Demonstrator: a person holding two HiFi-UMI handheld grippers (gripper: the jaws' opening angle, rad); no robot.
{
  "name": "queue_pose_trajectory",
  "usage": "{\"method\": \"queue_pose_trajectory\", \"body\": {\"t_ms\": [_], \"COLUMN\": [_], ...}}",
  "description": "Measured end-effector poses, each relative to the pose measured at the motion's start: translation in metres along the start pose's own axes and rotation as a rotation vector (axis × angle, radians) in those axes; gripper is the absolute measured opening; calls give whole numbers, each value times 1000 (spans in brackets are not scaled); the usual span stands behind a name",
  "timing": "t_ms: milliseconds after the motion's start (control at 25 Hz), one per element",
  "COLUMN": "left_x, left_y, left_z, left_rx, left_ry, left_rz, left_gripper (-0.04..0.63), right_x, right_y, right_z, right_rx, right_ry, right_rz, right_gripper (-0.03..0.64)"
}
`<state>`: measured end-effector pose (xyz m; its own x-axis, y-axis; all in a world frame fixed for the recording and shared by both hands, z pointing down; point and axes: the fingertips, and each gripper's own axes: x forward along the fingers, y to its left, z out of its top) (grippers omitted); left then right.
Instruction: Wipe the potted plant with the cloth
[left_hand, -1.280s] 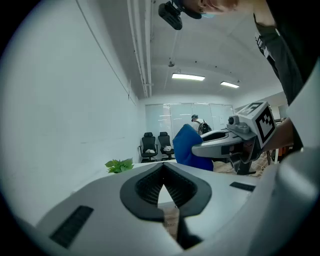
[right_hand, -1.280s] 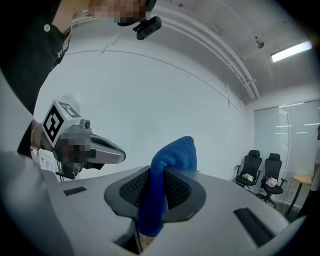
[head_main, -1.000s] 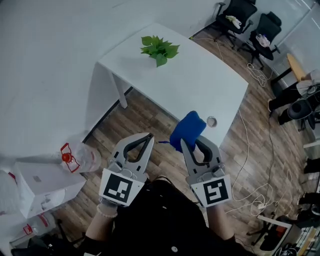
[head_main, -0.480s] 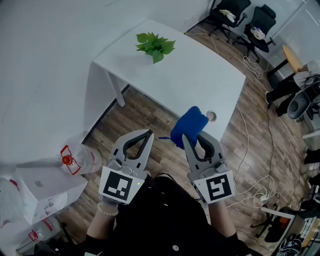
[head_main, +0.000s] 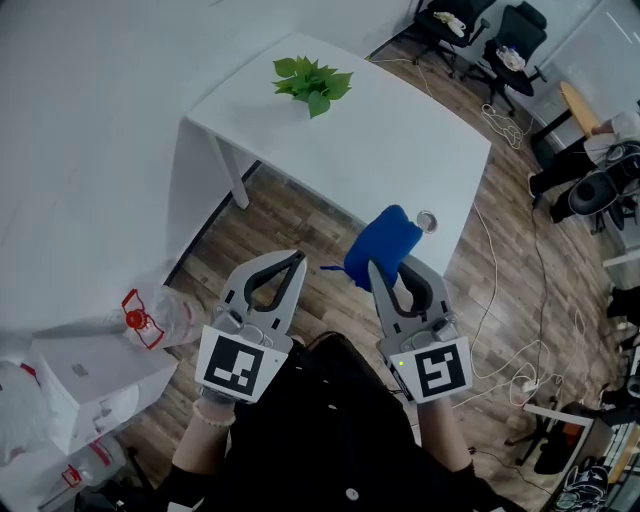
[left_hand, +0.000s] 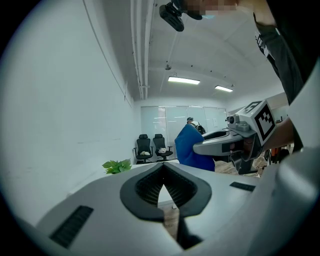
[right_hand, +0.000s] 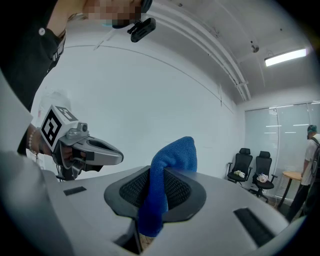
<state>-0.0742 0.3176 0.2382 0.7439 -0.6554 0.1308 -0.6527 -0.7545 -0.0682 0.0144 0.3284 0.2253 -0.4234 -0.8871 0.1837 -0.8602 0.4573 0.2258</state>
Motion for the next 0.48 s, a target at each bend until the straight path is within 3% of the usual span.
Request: {"method": "queue_pose_trajectory", "body": {"t_ms": [480], "left_x": [-9], "left_y": [-5], "left_z": [-3], "left_rx": [13], "left_ry": [-12], "left_rz": [-39], "left_gripper": [12], "right_x": [-6], "right_y": [13], "right_z": [-3], "right_rx": [12], "right_ry": [5], "right_rz": [-35], "right_gripper": [94]}}
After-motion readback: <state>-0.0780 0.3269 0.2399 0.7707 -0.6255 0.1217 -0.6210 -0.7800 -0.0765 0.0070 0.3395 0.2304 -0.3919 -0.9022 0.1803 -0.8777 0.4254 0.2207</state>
